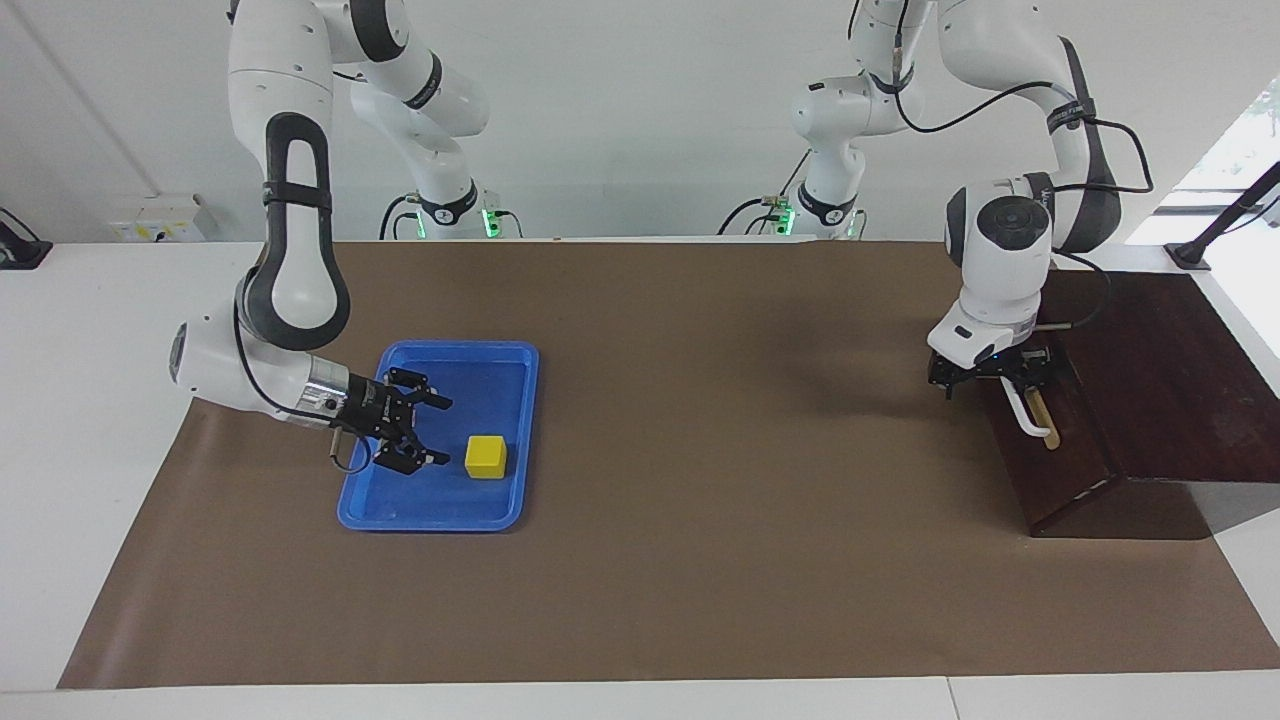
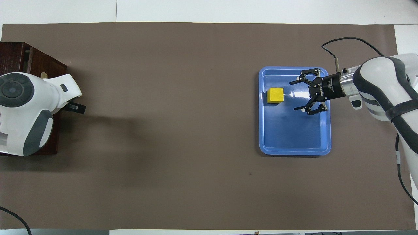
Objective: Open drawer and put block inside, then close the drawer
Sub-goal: 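Pull the drawer open with the left gripper while the right gripper reaches the block, then grasp the yellow block with the right gripper while the left gripper rises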
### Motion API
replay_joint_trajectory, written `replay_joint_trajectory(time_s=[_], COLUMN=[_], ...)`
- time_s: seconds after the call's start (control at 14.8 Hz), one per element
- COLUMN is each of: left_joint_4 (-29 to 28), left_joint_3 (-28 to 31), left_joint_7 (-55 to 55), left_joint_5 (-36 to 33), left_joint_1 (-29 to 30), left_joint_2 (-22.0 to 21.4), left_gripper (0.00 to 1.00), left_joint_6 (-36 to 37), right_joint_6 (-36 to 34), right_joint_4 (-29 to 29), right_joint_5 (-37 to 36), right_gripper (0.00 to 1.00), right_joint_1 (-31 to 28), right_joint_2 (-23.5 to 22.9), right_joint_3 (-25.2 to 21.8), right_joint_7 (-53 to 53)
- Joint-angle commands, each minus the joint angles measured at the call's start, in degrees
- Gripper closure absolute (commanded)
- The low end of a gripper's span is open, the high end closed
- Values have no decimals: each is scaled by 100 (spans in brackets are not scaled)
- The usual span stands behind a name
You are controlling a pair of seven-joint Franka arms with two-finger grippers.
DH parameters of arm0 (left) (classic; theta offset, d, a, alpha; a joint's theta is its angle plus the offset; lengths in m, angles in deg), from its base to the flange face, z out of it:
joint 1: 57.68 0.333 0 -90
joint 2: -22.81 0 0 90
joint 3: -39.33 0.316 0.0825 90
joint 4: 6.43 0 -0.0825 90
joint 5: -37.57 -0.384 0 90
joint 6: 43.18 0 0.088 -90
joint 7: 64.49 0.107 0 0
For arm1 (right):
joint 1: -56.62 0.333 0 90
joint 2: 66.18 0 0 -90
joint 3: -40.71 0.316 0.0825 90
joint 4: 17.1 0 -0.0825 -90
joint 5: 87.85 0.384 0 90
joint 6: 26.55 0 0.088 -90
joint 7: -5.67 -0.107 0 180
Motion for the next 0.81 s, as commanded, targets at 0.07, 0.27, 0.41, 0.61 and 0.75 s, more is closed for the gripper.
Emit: replay_joint_trajectory(time_s=[0.07,0.27,0.41,0.61,0.75], left_joint_4=[102,155,138,731,1662], left_joint_3=[12,12,12,12,29], left_joint_7=[-1068,-1579,-1571,-1588,-1789], left_joint_5=[835,1022,1022,1161,1617], left_joint_1=[-1022,-1454,-1438,-1420,-1455], left_joint_2=[-27,-36,-53,112,376], left_gripper=[0,0,0,0,0], left_joint_6=[271,404,526,1086,1972], right_joint_6=[279,359,385,534,561], right_joint_4=[-73,-108,-100,-117,-117], right_joint_5=[406,539,617,697,706], right_gripper=[0,0,0,0,0], right_joint_1=[39,127,136,188,197], right_joint_2=[-85,-226,-226,-278,-287], right_joint_3=[35,35,35,35,35], right_joint_7=[194,343,370,414,414])
